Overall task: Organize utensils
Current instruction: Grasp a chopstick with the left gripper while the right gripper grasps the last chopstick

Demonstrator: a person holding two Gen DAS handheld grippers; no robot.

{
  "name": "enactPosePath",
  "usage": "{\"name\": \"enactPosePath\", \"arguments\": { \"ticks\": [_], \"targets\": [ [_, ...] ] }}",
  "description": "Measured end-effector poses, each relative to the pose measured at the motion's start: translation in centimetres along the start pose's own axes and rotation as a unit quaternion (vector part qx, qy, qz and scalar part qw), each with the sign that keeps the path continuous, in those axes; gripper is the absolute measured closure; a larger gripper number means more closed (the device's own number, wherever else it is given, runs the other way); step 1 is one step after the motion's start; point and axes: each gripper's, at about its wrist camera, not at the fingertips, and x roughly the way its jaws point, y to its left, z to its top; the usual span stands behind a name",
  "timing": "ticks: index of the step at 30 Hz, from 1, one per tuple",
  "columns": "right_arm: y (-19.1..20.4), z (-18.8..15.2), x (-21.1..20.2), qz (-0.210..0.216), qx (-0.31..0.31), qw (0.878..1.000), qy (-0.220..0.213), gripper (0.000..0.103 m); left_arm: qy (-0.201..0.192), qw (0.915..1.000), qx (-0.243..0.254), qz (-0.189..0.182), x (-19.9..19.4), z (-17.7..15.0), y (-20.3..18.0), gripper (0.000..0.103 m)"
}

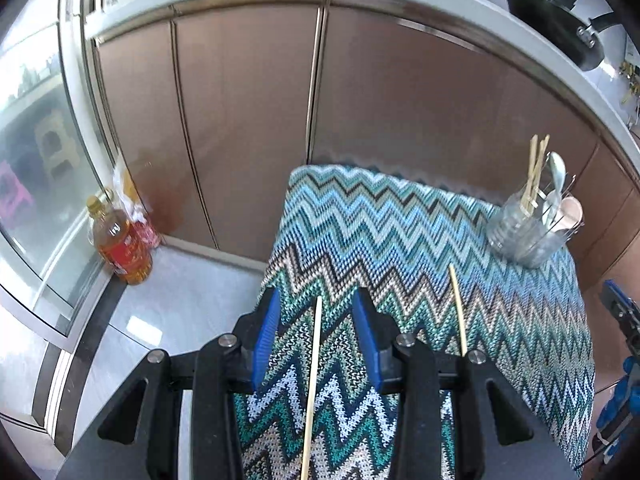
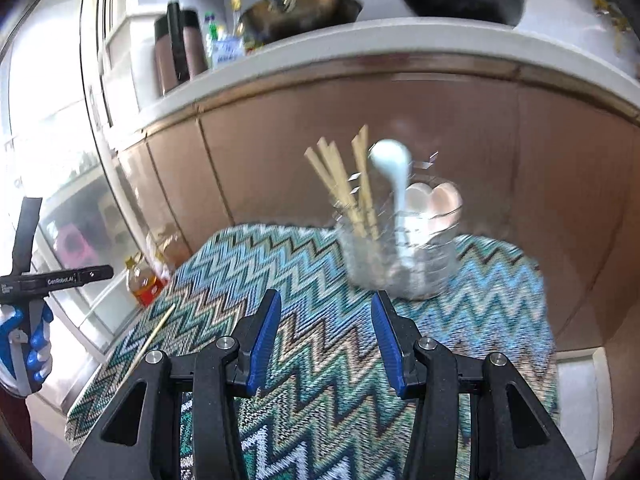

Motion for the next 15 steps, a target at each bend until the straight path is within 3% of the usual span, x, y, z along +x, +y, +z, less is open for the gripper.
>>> {"name": "enactPosePath", "arguments": {
  "ticks": [6, 15],
  "targets": [
    [2.9, 0.1, 7.1, 0.034, -0.026, 0.996, 0.082, 0.057, 0.052, 0.9983, 0.008, -0.024, 4.0, 0.4, 0.1, 0.067],
    [4.3, 1.0, 17.2, 0.083, -0.001, 0.975, 0.206, 0.069, 0.148, 0.9876, 0.000, -0.053, 9.2, 0.7, 1.2, 0.068]
  ]
}}
